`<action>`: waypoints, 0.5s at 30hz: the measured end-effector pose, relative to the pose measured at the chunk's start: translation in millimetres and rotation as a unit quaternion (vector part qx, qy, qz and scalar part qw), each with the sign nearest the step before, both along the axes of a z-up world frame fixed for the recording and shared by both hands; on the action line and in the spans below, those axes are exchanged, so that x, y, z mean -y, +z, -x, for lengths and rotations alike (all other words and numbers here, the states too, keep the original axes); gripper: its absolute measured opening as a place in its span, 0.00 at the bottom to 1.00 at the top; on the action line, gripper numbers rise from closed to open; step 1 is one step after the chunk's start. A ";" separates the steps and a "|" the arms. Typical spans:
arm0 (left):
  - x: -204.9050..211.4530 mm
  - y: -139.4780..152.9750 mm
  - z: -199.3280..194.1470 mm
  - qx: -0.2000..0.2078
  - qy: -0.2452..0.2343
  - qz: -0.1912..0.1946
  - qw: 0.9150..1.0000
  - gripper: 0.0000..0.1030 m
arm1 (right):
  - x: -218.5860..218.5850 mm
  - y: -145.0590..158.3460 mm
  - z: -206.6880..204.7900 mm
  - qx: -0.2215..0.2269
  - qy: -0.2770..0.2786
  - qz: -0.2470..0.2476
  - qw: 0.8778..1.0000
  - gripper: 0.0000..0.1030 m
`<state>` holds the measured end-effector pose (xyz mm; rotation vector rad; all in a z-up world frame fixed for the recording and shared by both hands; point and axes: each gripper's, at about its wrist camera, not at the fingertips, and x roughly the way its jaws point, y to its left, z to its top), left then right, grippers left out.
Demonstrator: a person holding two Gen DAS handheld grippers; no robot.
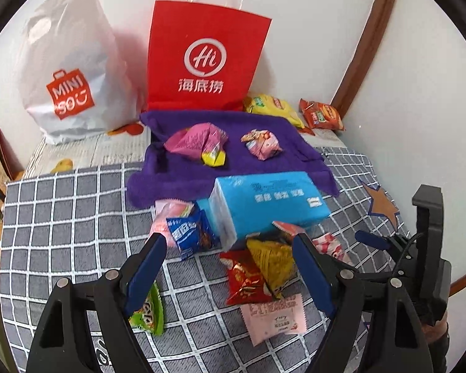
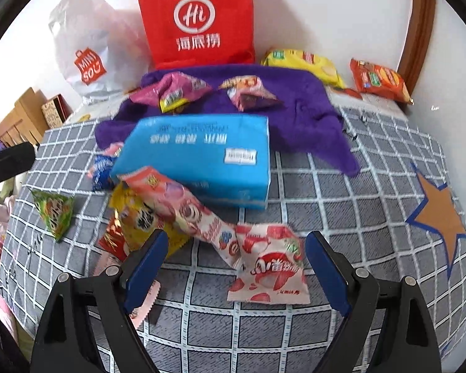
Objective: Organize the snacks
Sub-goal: 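Withdraw both tools from the towel back toward the snack pile, then grasp the white strawberry-print bag with the right tool while the left grasps the pale pink pastry packet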
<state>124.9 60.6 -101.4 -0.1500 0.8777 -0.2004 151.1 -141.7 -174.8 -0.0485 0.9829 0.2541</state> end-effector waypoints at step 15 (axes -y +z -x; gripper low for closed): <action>-25.8 -24.9 -7.2 -0.040 0.048 0.033 0.998 0.79 | 22.6 -44.0 4.3 -0.049 -0.016 0.007 0.999 0.87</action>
